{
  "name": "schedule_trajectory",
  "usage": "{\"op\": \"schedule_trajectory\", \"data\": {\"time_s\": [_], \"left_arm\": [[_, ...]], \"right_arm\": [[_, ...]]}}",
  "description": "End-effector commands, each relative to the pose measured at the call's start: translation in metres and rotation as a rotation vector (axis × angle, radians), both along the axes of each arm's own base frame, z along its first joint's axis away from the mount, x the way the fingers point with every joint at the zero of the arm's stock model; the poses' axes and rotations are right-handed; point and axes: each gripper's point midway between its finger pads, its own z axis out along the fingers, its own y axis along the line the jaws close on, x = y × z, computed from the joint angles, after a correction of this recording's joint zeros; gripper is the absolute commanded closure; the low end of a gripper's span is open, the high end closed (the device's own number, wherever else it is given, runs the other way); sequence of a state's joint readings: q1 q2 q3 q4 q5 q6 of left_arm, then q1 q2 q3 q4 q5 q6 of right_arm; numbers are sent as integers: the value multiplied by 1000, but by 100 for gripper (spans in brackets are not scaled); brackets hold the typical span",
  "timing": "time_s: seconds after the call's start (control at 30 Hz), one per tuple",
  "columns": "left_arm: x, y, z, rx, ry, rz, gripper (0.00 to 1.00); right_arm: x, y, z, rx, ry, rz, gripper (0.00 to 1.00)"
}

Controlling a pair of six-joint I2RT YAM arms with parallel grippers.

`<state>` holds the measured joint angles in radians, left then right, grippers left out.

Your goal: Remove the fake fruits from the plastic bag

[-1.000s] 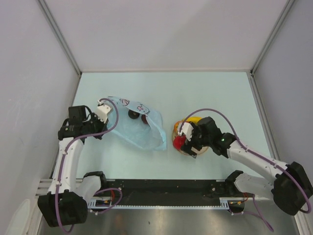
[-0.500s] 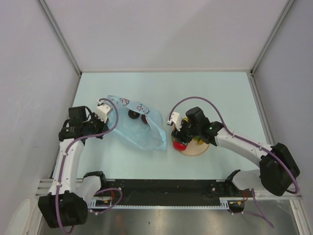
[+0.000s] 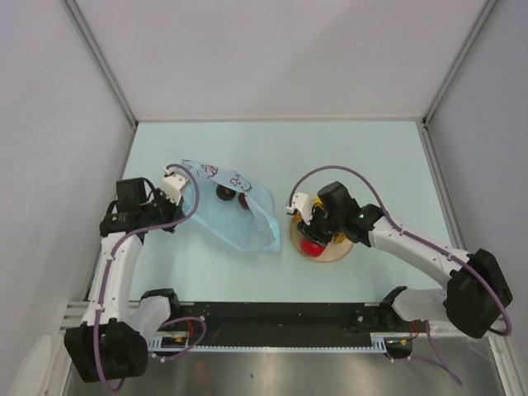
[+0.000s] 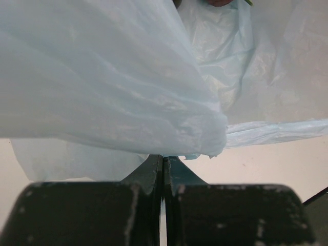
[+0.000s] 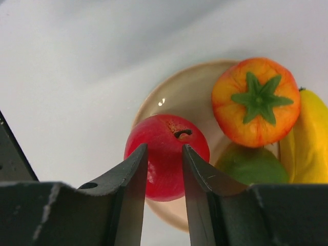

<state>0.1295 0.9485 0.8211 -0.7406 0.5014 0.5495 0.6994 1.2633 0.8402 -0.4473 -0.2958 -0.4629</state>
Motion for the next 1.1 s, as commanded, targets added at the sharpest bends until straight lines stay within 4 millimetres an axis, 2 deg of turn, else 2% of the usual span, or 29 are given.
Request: {"op": "schedule_trajectory", "data": {"time_s": [0.0, 0.33, 0.37, 0.4, 0.5, 0.63, 0.7, 0.8, 0.93, 1.07], "left_arm": [[8, -4, 6, -27, -31, -14, 100], [13, -5, 4, -41, -24, -10, 100], [13, -5, 5, -40, -30, -14, 100], [13, -5, 4, -39, -29, -13, 100], [14, -5, 4, -42, -23, -14, 100], [16, -6, 6, -47, -22, -18, 100], [18, -6, 9, -55, -24, -18, 100], [21, -7, 11, -61, -29, -14, 100], [19, -5, 12, -52, -34, -8, 100], [17, -5, 8, -52, -27, -7, 100]], "right_arm": [[-6, -20, 2, -45, 31, -27, 64], [-29, -42, -10, -106, 123, -32, 63], [-30, -41, -6, -91, 117, -32, 59], [-29, -38, -2, -70, 107, -21, 45], [-24, -30, 24, -25, 10, 66, 26], [-22, -30, 48, -37, -139, 269, 9], [-25, -35, 47, -81, -194, 398, 4], [-35, -45, 33, -154, -162, 545, 3], [-51, -64, 13, -227, -19, 640, 3], [-51, -63, 7, -230, 4, 675, 2]]}}
